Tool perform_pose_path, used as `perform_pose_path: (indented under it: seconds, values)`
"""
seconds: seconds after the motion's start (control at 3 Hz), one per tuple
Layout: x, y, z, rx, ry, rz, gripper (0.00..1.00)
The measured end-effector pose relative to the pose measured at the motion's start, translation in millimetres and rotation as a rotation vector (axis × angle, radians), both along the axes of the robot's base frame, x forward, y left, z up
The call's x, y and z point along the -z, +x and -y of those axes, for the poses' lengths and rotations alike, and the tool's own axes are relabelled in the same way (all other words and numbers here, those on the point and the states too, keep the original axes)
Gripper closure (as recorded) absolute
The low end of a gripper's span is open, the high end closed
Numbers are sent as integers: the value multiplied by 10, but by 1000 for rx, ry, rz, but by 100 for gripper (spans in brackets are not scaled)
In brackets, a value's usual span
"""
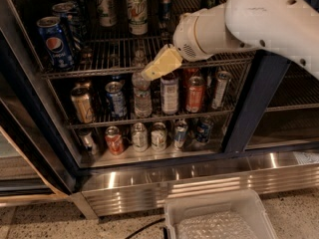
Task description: Pick 7up can from top shelf of fridge
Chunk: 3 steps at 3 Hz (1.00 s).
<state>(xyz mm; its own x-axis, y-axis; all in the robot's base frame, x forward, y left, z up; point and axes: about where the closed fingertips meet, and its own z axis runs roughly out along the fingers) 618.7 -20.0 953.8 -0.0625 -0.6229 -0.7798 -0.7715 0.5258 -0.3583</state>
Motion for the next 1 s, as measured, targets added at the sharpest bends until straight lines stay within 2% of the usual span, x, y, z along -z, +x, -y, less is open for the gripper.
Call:
perform_pose_path:
  seconds: [0.33, 0.67, 1.0]
  values:
    - [-17, 328, -145, -8, 64, 61, 0]
    - [-15, 554, -304, -27, 99, 89, 0]
    - [-33, 677, -522, -61, 116, 111, 0]
